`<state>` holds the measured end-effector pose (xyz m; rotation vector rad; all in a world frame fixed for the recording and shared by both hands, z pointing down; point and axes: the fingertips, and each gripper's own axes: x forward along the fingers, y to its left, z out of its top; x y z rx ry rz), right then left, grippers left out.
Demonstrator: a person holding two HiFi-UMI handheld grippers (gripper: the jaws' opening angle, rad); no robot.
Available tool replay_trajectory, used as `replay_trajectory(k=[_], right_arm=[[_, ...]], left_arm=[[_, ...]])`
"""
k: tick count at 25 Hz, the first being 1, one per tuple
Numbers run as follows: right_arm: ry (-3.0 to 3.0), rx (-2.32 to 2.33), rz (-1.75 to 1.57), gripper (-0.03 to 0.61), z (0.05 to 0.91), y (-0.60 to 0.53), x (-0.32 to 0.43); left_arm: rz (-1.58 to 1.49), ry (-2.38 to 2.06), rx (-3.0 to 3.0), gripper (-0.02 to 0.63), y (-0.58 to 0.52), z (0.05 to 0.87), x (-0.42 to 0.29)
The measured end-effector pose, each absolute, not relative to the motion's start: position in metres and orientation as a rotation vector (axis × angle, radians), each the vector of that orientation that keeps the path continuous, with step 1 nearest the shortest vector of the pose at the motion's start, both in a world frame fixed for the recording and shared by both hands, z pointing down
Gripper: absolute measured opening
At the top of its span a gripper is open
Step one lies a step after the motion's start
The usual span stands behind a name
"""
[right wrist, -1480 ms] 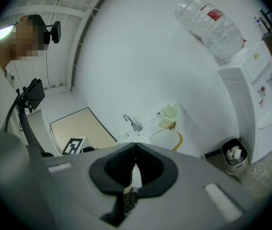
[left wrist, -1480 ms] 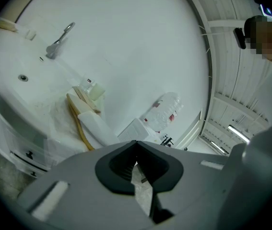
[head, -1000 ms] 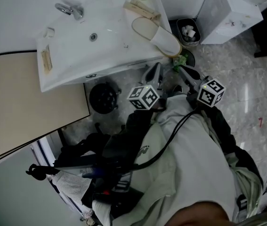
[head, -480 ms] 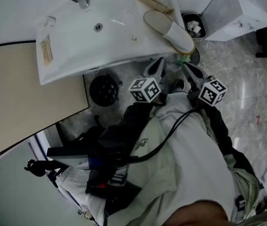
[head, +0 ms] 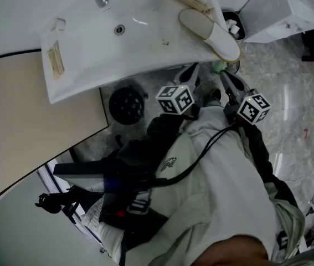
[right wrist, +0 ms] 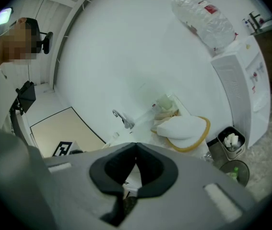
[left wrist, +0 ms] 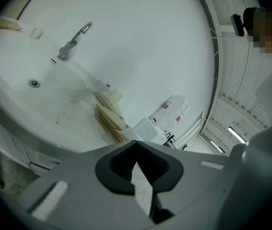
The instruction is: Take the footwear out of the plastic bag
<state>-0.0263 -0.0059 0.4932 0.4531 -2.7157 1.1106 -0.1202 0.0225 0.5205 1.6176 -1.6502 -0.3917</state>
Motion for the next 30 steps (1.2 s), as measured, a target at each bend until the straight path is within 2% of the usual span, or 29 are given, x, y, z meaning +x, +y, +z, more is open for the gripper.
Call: replay_trajectory(k=[15, 30], right_arm=[[-2.756, 0.473, 1.090, 0.002, 0.488, -0.009, -0.058], [-2.748, 0.477, 1.094, 0.002, 0.491, -0.013, -0.044]], left_arm=[[-0.375, -1.667, 1.628, 0.008, 0.023, 0.518, -0.155], [-0.378, -1.659, 1.609, 0.008, 0.019, 0.522, -0.144]])
